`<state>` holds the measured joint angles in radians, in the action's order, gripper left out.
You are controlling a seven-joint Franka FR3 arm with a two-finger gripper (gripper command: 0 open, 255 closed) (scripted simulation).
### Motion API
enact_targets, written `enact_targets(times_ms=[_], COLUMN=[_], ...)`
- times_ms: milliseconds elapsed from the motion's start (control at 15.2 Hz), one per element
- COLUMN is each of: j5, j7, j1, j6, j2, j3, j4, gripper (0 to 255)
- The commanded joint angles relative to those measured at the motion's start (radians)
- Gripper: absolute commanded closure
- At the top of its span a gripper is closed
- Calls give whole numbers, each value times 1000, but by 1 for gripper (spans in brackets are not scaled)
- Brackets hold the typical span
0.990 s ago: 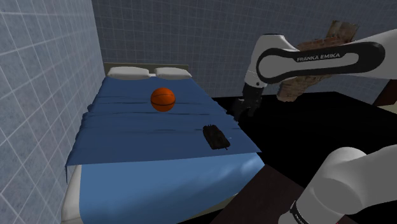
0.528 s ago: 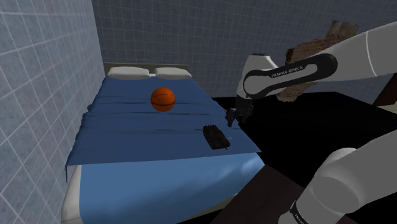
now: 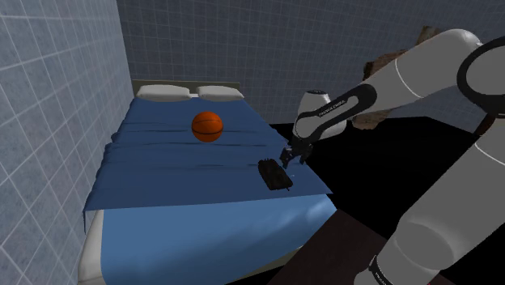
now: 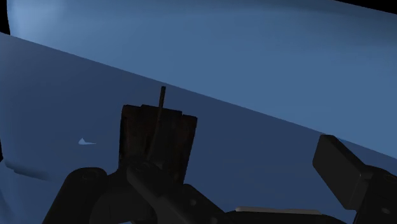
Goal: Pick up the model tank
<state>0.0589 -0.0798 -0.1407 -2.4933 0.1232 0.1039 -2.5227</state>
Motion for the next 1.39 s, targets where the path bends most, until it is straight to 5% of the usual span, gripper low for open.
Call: enact_targets(times_ms=[0,990,1320], j5=[-1,-89,-97], j7=[4,58,61], j1=[-9,-110,-123], j6=[-60,-333,-374], j2=[-73,-663,-740], j3=[11,23,14], j4=[21,375,413], gripper=[0,0,0])
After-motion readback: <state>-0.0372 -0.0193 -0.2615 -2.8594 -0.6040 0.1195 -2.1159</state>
